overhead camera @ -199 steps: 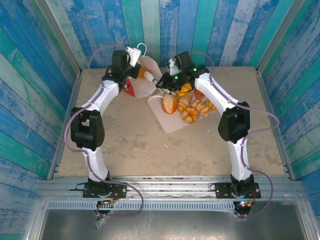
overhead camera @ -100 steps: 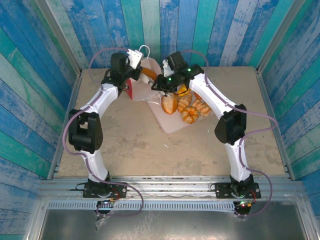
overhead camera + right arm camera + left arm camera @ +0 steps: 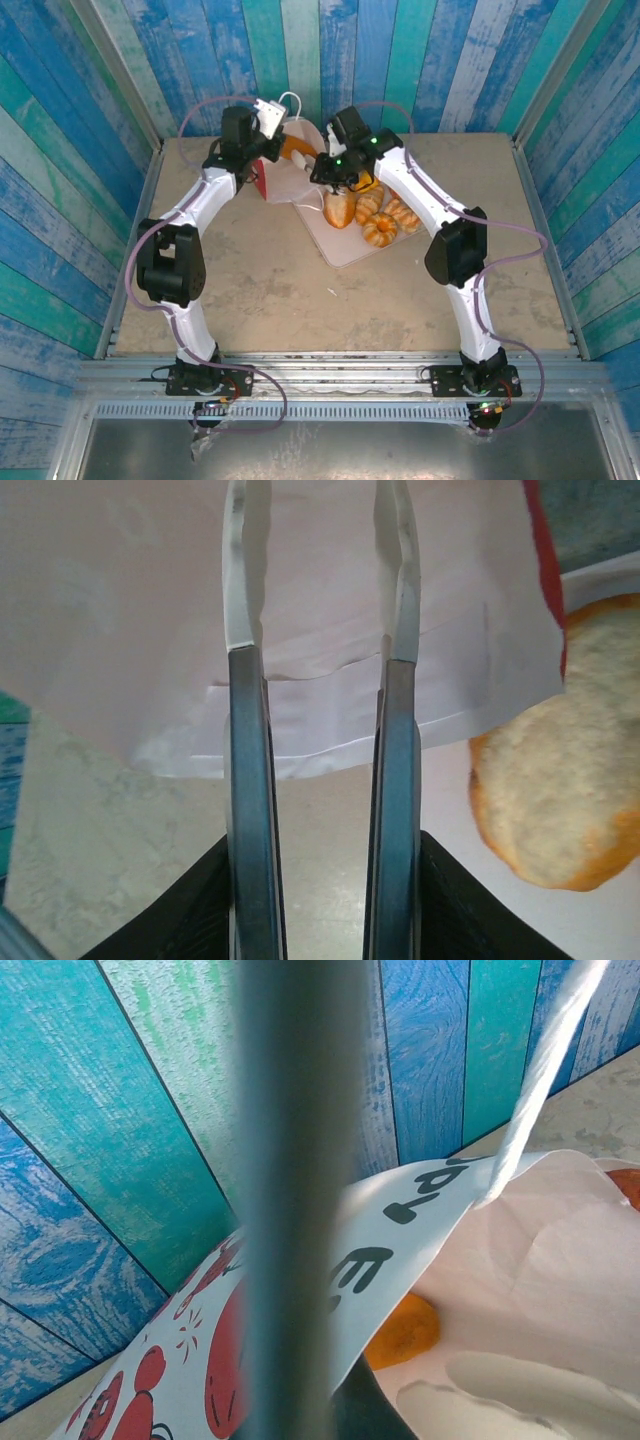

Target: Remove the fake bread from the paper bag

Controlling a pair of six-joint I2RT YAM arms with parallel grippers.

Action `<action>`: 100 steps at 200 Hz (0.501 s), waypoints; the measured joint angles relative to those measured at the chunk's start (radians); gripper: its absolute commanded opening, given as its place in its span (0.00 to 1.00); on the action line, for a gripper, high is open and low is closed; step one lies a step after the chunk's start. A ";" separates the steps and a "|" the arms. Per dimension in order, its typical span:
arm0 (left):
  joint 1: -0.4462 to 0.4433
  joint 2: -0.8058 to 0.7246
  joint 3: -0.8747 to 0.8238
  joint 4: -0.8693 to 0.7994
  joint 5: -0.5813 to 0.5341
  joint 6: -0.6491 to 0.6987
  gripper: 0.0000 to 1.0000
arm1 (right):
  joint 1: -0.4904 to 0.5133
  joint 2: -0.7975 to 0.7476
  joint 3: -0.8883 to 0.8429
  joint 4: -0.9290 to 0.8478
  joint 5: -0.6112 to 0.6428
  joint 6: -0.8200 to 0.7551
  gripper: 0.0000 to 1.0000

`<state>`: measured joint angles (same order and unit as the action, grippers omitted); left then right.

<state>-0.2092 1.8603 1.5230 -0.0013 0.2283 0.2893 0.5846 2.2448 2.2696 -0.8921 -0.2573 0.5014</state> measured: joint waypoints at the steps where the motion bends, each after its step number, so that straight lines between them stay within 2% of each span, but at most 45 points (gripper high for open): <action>1: 0.000 0.000 0.001 -0.001 0.000 0.000 0.00 | 0.000 0.002 0.002 -0.001 0.002 0.000 0.46; 38: 0.000 0.000 0.029 -0.032 0.006 -0.012 0.00 | -0.018 0.026 0.022 -0.022 0.037 0.004 0.52; 100: -0.002 0.000 0.032 -0.038 0.024 -0.029 0.00 | -0.040 0.038 0.040 -0.044 0.045 0.026 0.53</action>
<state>-0.2111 1.8603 1.5551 -0.0391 0.2527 0.2600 0.5446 2.2826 2.3096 -0.9363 -0.2127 0.5278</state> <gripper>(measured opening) 0.045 0.533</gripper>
